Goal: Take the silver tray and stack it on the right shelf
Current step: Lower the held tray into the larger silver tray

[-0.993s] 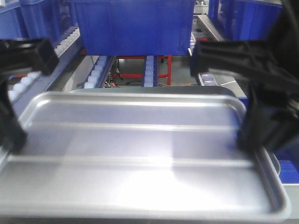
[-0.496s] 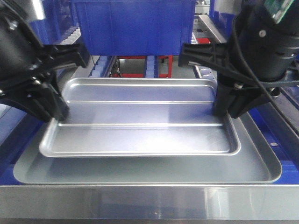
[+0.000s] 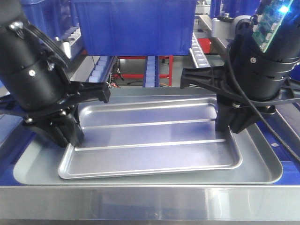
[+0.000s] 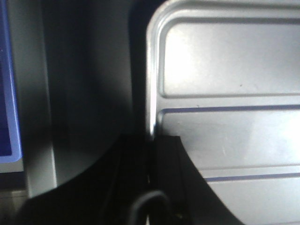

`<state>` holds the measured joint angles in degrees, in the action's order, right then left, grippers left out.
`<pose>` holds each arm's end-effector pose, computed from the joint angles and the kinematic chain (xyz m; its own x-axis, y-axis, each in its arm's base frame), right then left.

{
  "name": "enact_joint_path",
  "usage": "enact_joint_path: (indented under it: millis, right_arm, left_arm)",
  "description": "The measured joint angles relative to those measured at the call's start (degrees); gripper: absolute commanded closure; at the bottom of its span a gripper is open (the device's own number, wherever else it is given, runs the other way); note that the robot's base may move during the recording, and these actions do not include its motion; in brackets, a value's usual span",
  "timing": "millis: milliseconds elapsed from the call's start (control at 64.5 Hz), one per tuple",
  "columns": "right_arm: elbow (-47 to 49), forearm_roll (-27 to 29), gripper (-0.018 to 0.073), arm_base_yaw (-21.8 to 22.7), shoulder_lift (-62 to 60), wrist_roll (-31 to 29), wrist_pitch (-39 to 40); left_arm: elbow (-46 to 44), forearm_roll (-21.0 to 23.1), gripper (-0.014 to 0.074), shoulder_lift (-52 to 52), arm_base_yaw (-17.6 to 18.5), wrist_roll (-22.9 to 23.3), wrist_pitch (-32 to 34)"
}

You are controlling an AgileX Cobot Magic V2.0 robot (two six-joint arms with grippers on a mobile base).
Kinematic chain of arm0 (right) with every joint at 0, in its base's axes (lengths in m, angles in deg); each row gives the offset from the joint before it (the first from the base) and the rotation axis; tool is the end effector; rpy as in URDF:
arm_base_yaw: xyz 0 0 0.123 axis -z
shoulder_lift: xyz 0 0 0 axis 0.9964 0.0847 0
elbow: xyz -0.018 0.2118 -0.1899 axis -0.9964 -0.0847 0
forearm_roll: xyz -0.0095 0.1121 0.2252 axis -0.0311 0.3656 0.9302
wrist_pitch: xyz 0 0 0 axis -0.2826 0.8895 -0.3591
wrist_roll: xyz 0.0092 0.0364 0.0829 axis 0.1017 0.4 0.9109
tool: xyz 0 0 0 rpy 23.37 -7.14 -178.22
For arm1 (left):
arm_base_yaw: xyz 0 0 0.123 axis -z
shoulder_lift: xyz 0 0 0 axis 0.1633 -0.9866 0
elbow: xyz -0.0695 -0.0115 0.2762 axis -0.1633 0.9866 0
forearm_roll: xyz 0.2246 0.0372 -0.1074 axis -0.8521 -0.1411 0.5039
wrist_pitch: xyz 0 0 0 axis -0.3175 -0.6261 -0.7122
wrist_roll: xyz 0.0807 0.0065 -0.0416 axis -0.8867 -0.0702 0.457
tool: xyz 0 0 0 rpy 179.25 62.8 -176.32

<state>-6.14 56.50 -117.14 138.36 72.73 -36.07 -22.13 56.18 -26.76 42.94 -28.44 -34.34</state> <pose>0.2633 0.1459 0.2110 -0.8429 0.2423 -0.4804 0.1485 0.9630 0.2251 0.2661 -0.1769 0.1941 -0.9129 0.0995 -0.3959 0.1872 0.9639 -0.1894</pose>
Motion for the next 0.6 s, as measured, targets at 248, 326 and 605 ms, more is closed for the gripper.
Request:
enact_joint_path:
  millis: [248, 326, 605]
  right_arm:
    - [0.0, -0.13, 0.0503, 0.0, 0.09, 0.0, 0.0]
    - [0.0, -0.13, 0.0503, 0.0, 0.09, 0.0, 0.0]
    - [0.0, -0.28, 0.05, 0.0, 0.09, 0.0, 0.0]
  left_arm:
    - [-0.13, 0.12, 0.0687, -0.58, 0.0, 0.0, 0.11]
    - [-0.13, 0.12, 0.0687, -0.58, 0.0, 0.0, 0.11]
    - [-0.36, 0.12, 0.0687, -0.58, 0.0, 0.0, 0.11]
